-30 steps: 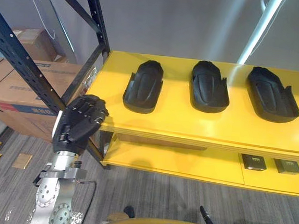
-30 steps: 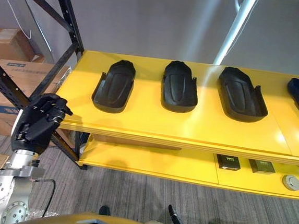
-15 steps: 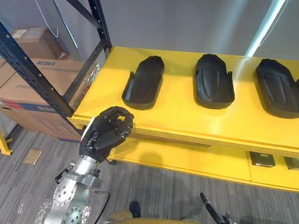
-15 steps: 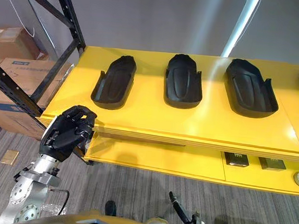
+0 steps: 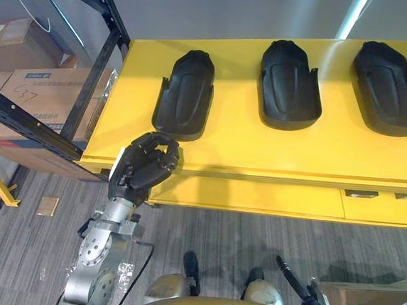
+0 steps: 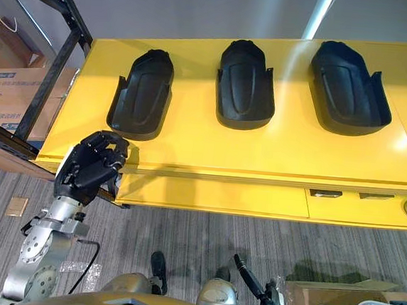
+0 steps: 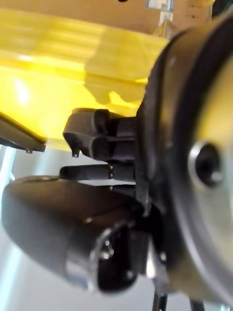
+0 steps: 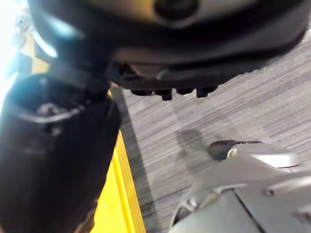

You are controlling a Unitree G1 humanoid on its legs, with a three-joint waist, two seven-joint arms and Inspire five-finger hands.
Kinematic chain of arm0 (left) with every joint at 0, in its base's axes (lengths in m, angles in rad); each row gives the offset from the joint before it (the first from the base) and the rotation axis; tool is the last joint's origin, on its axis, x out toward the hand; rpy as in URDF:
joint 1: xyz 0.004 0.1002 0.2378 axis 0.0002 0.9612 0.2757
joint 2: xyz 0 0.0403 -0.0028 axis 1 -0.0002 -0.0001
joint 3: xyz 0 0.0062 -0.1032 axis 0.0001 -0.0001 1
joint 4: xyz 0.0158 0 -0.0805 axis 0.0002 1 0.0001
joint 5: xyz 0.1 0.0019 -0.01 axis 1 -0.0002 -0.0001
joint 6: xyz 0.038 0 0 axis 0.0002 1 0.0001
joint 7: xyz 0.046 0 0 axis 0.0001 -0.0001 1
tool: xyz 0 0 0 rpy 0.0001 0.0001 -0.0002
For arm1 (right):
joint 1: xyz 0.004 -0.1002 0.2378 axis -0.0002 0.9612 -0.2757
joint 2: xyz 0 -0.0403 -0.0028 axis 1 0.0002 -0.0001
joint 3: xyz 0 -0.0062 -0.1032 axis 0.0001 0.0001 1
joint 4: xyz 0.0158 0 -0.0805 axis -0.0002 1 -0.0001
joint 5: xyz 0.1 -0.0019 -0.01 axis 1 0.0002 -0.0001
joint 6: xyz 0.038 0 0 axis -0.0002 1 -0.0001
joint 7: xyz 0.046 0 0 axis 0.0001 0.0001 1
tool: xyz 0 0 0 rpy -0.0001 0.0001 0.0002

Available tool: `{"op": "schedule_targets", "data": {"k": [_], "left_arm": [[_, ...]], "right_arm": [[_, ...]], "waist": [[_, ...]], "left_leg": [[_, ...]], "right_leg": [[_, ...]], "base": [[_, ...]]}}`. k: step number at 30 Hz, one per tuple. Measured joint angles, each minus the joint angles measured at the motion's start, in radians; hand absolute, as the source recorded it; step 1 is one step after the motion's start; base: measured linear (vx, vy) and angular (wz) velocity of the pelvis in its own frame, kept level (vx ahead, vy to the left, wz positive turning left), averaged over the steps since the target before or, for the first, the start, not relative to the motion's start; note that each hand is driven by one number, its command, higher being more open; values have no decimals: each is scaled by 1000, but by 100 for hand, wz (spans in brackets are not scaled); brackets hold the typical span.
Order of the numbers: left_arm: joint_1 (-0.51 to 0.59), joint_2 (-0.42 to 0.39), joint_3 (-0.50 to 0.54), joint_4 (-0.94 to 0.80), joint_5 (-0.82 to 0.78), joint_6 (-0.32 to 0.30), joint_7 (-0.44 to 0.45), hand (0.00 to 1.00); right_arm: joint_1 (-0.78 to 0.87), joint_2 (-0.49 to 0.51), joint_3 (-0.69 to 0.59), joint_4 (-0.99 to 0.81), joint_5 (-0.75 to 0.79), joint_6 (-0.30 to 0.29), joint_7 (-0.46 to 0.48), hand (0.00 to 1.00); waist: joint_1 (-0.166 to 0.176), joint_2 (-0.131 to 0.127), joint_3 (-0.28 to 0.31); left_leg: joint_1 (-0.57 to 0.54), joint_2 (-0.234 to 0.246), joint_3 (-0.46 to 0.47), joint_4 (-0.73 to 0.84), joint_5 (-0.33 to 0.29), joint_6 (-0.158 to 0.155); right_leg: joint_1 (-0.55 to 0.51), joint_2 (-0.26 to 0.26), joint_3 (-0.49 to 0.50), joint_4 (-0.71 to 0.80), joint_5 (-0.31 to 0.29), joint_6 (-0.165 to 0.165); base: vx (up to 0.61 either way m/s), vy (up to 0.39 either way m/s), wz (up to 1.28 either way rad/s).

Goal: Walk over and take three plastic housings, then place them on the shelf

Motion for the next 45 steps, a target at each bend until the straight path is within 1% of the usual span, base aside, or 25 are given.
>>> {"op": "schedule_targets", "data": {"k": [1,7,10,11,15,20,24,29,31,33,37,43,45], "left_arm": [[-8,0,2,-9,0,0,12,0],[-28,0,17,-10,38,1,41,0],[-31,0,21,-9,44,30,55,0],[-31,0,26,-7,46,46,57,0],[-39,0,37,17,77,67,59,0],[-85,0,42,75,77,70,75,0],[-110,0,54,79,77,70,83,0],[-151,1,58,99,77,70,98,0],[-182,2,58,126,78,86,104,0],[-200,6,60,145,77,88,109,0],[-229,46,80,154,77,89,110,0],[-282,73,114,195,77,89,113,0],[-319,80,123,228,77,90,113,0]], "right_arm": [[-1,-5,-2,0,0,0,0,100],[5,-13,-11,-6,0,2,0,100],[5,-13,-10,-7,-1,6,1,100],[5,-13,-10,-8,-1,7,1,100],[8,-13,-18,-45,-2,8,3,100],[6,-15,-19,-72,-2,8,20,100],[6,-17,-18,-74,-13,10,20,100],[6,-17,-18,-83,-14,17,20,100],[6,-19,-19,-84,-14,25,20,100],[4,-19,-18,-84,-14,29,20,100],[-10,-19,-18,-86,-13,30,20,100],[-18,-18,-17,-107,-13,36,21,100],[-18,-18,-16,-114,-12,42,21,100]], "waist": [[0,0,4],[-2,3,16],[-3,5,23],[-9,3,25],[-23,3,27],[-25,8,43],[-26,10,65],[-29,11,66],[-31,9,68],[-34,6,70],[-46,-9,82],[-50,-11,101],[-50,-13,103]], "left_leg": [[-2,-2,5,0,1,1],[0,-3,12,0,2,1],[-2,-3,19,0,2,1],[0,-4,19,0,2,1],[-1,-4,27,0,1,0],[0,-5,36,1,0,-1],[-7,-3,36,38,-17,-6],[-26,2,36,48,-17,-5],[-26,1,37,48,-18,-5],[-27,1,37,49,-18,-5],[-39,3,43,66,-26,-6],[-50,7,61,97,-48,-5],[-55,9,63,107,-53,-5]], "right_leg": [[-13,-9,6,18,-7,2],[-34,-12,24,60,-23,3],[-50,-14,33,81,-31,1],[-52,-17,33,89,-35,2],[-58,-16,40,90,-35,2],[-67,-17,53,99,-37,1],[-67,-26,56,117,-46,0],[-84,-26,57,124,-46,-1],[-85,-26,58,124,-46,-1],[-85,-25,58,124,-46,0],[-93,-24,64,124,-45,0],[-100,-21,85,123,-40,3],[-101,-21,86,122,-40,3]], "base": [[-55,31,-8],[-38,8,-6],[-9,2,-5],[0,0,0],[11,1,-4],[0,4,-6],[-4,2,-2],[0,0,0],[0,0,0],[0,0,0],[3,-2,-2],[4,5,-9],[0,0,0]]}}
